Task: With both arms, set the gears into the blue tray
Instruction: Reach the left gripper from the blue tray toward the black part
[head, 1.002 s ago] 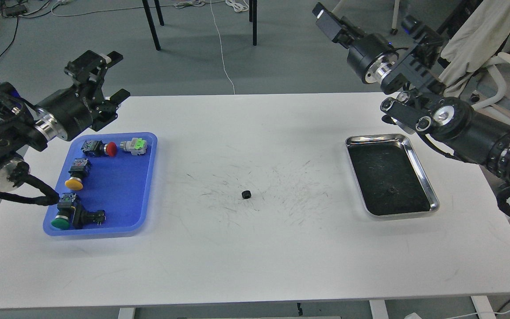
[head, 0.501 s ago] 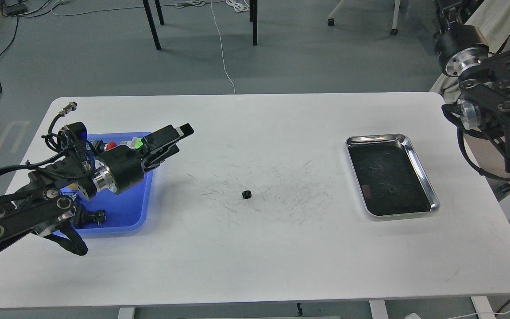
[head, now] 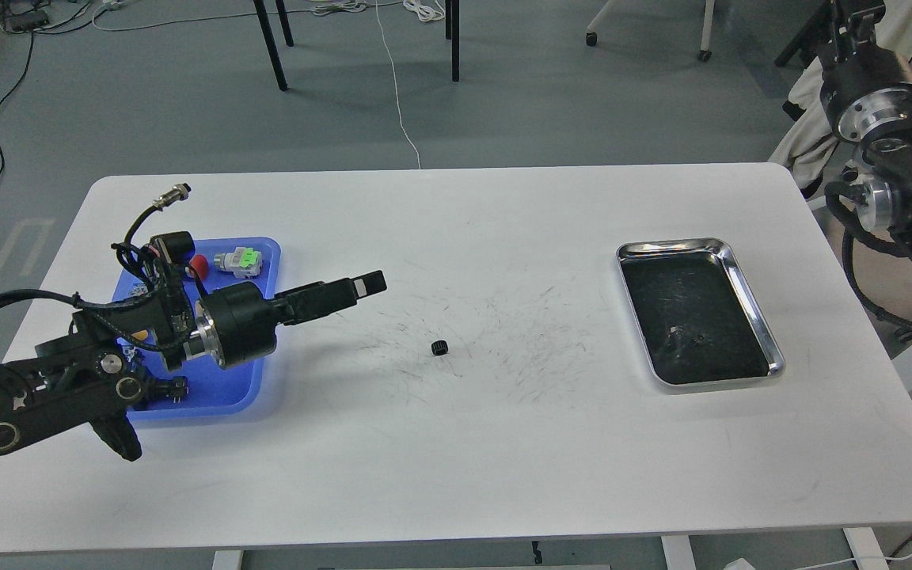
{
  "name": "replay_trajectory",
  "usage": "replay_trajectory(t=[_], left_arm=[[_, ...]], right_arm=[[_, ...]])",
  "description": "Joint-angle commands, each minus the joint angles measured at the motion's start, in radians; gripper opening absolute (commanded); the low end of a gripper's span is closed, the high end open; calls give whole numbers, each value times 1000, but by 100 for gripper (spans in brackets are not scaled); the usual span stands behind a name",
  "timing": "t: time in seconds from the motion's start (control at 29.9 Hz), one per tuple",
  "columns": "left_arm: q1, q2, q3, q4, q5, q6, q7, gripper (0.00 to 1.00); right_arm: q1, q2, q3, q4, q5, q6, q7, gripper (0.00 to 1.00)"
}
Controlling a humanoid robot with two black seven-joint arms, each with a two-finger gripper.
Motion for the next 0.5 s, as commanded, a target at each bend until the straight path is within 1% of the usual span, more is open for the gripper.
replay_trajectory(t=[0.0, 0.07, 0.23, 0.37, 0.47], left_arm=[[-13, -34, 6, 4, 128, 22, -1, 98], [-13, -74, 11, 18, 139, 23, -1, 97], [-45, -158, 14, 142, 160, 20, -1, 97], [-80, -204, 9, 196, 332, 19, -1, 97], [-79, -281, 11, 203, 429, 21, -1, 97]], right_arm=[[-20, -16, 9, 4, 25, 11, -16, 94], [-29, -22, 14, 7, 33, 9, -16, 94], [-42, -82, 20, 59, 33, 11, -19, 94], [-48, -120, 42, 81, 33, 12, -32, 94], [-66, -124, 42, 82, 33, 12, -32, 94]])
